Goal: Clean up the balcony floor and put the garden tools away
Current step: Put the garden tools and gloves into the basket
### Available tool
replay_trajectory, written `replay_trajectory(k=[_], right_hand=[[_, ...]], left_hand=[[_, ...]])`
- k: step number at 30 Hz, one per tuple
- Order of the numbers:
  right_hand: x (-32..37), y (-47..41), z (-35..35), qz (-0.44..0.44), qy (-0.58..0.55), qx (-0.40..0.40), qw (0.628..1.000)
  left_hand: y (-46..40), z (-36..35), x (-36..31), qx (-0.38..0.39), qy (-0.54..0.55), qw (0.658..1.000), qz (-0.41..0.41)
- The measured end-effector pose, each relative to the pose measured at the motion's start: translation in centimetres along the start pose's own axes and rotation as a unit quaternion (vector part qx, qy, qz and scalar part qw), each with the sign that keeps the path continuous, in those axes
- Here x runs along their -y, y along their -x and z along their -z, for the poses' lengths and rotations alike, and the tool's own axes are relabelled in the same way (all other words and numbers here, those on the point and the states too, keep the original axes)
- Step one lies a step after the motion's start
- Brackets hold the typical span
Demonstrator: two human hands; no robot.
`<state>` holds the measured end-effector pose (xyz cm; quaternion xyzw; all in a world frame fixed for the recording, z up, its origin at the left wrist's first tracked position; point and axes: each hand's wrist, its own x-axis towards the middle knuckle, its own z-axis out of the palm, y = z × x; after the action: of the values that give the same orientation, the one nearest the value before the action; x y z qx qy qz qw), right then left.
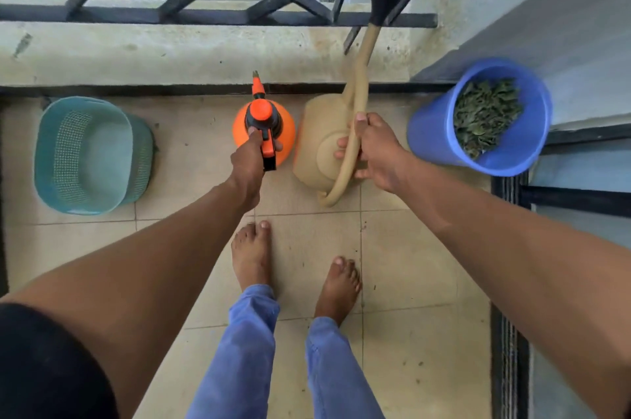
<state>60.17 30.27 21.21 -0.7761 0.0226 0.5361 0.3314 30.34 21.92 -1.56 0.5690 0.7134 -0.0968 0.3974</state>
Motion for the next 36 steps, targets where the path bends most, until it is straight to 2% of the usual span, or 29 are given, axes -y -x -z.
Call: replay_trajectory(k=[8, 13, 16, 18, 19, 21, 27, 36], right_hand=[[2.1, -2.5, 0.4, 0.081, 0.052, -0.073, 0.993], [2.5, -4.0, 1.1, 0.082, 0.056, -0.131, 0.986], [2.6, -4.2, 1.5, 0.069, 0.054, -0.135, 0.987], [2.7, -4.3, 1.8, 0.056, 0.047, -0.128, 0.989], [2.8, -4.4, 1.9, 0.050, 0.043, -0.125, 0.990], [3.0, -4.5, 2.1, 0.040, 0.025, -0.123, 0.991], [2.8, -4.3, 2.7, 0.034, -0.002, -0.131, 0.991], [2.2, -3.6, 2.9, 0.072, 0.139, -0.127, 0.979]], left_hand=[[-1.1, -0.1, -1.0, 0.030, 0.017, 0.998, 0.059], [-0.1, 0.8, -1.5, 0.059, 0.021, 0.995, 0.076], [-3.0, 4.5, -11.8, 0.146, 0.130, 0.978, 0.078], [-4.2, 8.5, -21.0, 0.234, 0.264, 0.935, 0.034], [-3.8, 9.9, -24.1, 0.239, 0.301, 0.923, 0.011], [-2.4, 10.9, -26.8, 0.240, 0.305, 0.921, -0.017], [0.1, 12.9, -26.9, 0.274, 0.306, 0.912, 0.003], [1.2, 13.4, -26.0, 0.282, 0.317, 0.905, 0.028]])
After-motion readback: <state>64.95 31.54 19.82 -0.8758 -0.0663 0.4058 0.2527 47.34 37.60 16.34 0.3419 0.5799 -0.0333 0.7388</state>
